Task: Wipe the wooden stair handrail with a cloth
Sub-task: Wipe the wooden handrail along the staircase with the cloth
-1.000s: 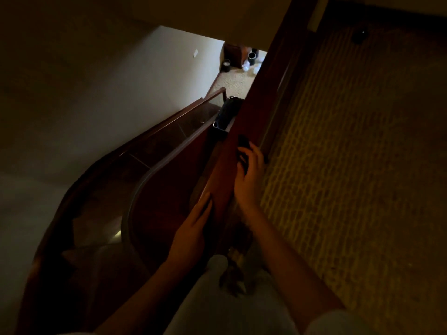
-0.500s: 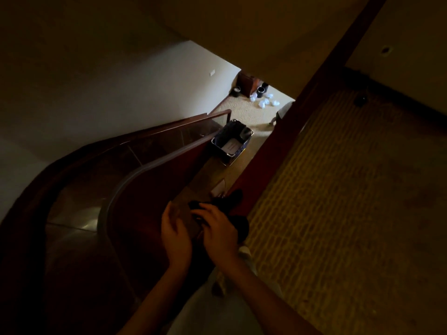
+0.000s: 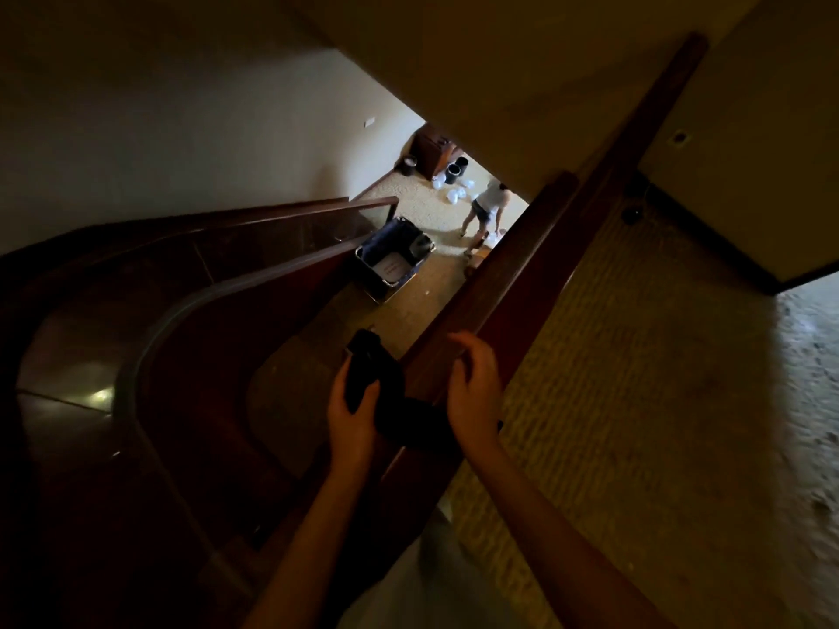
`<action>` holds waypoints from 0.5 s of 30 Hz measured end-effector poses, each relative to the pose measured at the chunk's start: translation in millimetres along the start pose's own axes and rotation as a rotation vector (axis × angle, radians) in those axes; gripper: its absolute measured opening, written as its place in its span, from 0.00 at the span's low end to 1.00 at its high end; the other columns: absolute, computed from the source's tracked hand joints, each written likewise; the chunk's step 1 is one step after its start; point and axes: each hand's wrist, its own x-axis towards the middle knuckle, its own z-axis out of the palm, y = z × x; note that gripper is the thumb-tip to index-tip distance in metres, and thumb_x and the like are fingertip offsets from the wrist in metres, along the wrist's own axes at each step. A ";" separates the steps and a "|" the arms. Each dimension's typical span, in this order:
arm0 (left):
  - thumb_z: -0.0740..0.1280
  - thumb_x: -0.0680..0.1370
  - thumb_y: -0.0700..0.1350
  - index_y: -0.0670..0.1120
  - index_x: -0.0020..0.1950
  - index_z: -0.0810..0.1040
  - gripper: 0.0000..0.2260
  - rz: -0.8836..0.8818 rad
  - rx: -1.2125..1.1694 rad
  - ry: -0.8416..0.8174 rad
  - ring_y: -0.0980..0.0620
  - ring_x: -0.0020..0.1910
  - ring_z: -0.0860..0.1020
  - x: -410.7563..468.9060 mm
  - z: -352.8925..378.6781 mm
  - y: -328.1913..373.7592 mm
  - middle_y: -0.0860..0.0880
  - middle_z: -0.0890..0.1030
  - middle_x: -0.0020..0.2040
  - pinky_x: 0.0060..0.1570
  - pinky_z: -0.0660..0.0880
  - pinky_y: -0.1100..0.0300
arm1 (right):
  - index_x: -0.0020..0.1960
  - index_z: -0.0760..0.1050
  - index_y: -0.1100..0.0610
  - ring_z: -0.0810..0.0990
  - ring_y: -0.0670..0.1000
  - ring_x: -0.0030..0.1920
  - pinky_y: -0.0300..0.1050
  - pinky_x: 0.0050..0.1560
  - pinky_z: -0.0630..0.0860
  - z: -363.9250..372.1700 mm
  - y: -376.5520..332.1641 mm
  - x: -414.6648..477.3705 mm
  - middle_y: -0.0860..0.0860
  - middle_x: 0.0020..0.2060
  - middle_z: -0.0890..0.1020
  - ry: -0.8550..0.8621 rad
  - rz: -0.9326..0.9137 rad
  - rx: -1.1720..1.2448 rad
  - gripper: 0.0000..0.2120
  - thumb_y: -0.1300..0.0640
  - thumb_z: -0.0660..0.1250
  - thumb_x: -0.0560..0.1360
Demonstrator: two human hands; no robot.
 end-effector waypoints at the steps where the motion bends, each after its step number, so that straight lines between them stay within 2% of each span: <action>1: 0.64 0.80 0.38 0.50 0.74 0.67 0.23 -0.009 0.024 -0.041 0.45 0.70 0.70 5.4 -5.1 -3.2 0.46 0.70 0.72 0.62 0.73 0.51 | 0.69 0.72 0.57 0.70 0.47 0.69 0.43 0.68 0.70 -1.4 5.3 6.7 0.52 0.70 0.70 0.066 -0.007 -0.085 0.18 0.66 0.59 0.80; 3: 0.62 0.80 0.37 0.54 0.72 0.69 0.22 -0.018 0.104 -0.235 0.47 0.70 0.70 11.3 -12.3 -9.6 0.50 0.71 0.70 0.60 0.73 0.57 | 0.73 0.66 0.58 0.61 0.54 0.75 0.53 0.73 0.65 -0.3 13.6 19.4 0.55 0.75 0.62 0.109 0.050 -0.230 0.21 0.64 0.60 0.80; 5: 0.63 0.80 0.39 0.60 0.66 0.71 0.19 -0.011 0.156 -0.472 0.51 0.68 0.72 11.8 -12.5 -17.3 0.57 0.73 0.65 0.59 0.74 0.62 | 0.76 0.61 0.57 0.56 0.56 0.77 0.55 0.75 0.59 3.9 17.4 29.0 0.56 0.78 0.57 0.120 0.110 -0.417 0.24 0.59 0.60 0.82; 6: 0.64 0.80 0.43 0.63 0.65 0.71 0.18 -0.028 0.150 -0.536 0.55 0.66 0.73 10.8 -10.4 -19.6 0.59 0.74 0.64 0.56 0.75 0.65 | 0.77 0.59 0.57 0.54 0.56 0.78 0.56 0.76 0.56 5.8 18.9 33.2 0.56 0.78 0.55 0.130 0.131 -0.507 0.25 0.56 0.59 0.82; 9: 0.69 0.74 0.56 0.67 0.66 0.69 0.21 -0.039 0.118 -0.592 0.69 0.60 0.73 10.4 1.8 -20.6 0.68 0.74 0.62 0.49 0.74 0.73 | 0.79 0.55 0.56 0.52 0.56 0.78 0.57 0.77 0.51 9.7 22.7 41.8 0.55 0.78 0.55 0.175 0.202 -0.650 0.27 0.51 0.57 0.83; 11: 0.69 0.76 0.54 0.67 0.67 0.67 0.23 -0.001 0.125 -0.619 0.76 0.59 0.70 14.8 14.5 -18.5 0.75 0.72 0.60 0.51 0.70 0.78 | 0.78 0.56 0.56 0.54 0.56 0.78 0.56 0.77 0.50 12.3 28.8 41.3 0.55 0.78 0.57 0.198 0.224 -0.652 0.26 0.52 0.57 0.83; 12: 0.69 0.77 0.51 0.66 0.68 0.67 0.23 0.021 0.127 -0.630 0.76 0.60 0.70 19.2 23.0 -17.1 0.74 0.72 0.61 0.53 0.70 0.78 | 0.78 0.57 0.57 0.55 0.56 0.78 0.55 0.77 0.49 14.3 32.0 39.3 0.55 0.78 0.59 0.207 0.212 -0.649 0.25 0.53 0.57 0.83; 15: 0.67 0.79 0.41 0.57 0.71 0.67 0.23 0.071 0.117 -0.673 0.74 0.61 0.70 35.6 55.3 -5.2 0.62 0.71 0.66 0.60 0.67 0.75 | 0.77 0.60 0.60 0.58 0.56 0.77 0.51 0.77 0.48 18.3 39.7 36.3 0.57 0.77 0.61 0.238 0.185 -0.552 0.22 0.57 0.56 0.84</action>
